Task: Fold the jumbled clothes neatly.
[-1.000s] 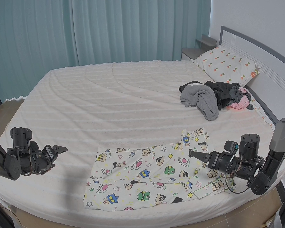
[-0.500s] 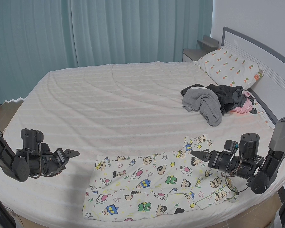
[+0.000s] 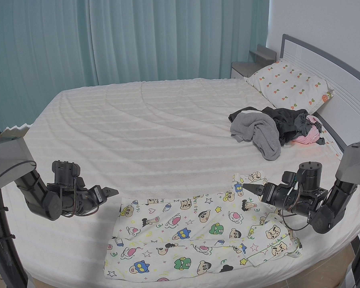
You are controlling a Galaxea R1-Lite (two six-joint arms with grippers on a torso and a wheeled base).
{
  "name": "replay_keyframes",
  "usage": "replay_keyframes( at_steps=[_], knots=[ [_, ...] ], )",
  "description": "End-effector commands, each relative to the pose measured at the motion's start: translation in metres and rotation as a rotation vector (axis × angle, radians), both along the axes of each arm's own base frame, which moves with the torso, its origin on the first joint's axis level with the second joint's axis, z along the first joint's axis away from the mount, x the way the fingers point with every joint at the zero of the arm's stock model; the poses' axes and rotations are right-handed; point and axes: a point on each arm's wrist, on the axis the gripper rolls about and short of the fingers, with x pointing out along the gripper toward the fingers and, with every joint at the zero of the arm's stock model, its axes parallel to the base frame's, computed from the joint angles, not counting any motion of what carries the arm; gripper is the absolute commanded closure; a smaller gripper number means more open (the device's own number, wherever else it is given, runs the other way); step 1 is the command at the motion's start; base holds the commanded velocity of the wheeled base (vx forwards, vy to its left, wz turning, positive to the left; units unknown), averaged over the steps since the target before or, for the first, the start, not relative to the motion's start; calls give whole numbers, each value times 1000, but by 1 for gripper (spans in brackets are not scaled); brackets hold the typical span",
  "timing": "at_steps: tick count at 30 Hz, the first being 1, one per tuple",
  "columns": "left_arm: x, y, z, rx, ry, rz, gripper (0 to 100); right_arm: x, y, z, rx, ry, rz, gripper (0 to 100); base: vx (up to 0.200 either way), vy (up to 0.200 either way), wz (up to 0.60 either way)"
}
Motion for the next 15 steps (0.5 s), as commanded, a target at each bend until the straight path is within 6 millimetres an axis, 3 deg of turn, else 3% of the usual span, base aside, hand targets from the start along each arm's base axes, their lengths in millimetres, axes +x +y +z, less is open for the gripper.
replay_keyframes(
  at_steps=[1, 5, 15],
  knots=[
    [30, -13, -46, 36, 50, -8, 0, 24, -11, -10, -20, 14, -41, 0, 0, 0, 0],
    [42, -22, -48, 36, 28, -29, 0, 22, -10, -19, -28, 32, -34, 0, 0, 0, 0],
    [49, -45, -52, 34, 10, -88, 0, 19, -8, -27, -23, 7, -28, 0, 0, 0, 0]
  ],
)
